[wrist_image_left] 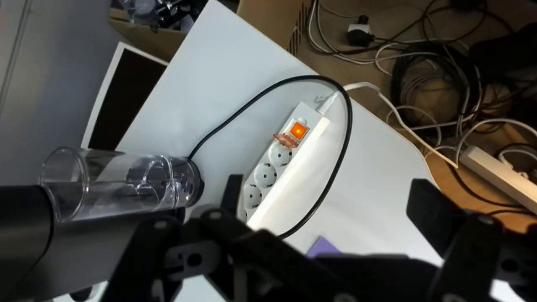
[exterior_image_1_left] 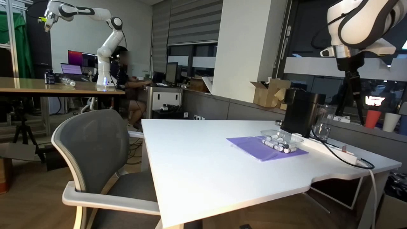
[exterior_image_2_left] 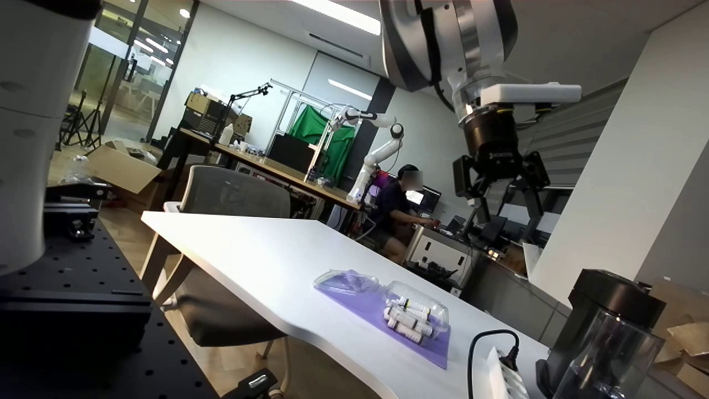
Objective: Remove two bottles from the clear box and put them on the table
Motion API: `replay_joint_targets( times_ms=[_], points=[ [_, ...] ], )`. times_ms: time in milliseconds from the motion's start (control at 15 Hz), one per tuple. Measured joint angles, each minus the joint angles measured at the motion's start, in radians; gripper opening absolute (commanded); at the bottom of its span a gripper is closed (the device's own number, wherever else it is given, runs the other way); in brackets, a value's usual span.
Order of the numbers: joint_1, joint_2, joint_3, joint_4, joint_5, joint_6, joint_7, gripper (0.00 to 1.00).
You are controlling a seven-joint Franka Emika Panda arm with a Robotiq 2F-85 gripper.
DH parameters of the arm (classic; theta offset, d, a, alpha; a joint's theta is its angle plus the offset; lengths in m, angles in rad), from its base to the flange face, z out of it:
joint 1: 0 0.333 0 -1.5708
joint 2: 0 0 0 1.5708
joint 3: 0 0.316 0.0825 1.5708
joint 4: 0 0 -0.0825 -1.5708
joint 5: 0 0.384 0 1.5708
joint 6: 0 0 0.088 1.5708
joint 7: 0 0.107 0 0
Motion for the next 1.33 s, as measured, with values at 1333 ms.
replay_joint_targets(
  times_ms=[1333],
  points=[
    [-0.183, 0.346, 0.234, 0.367, 0.555, -0.17, -1.189, 1.0]
  ],
)
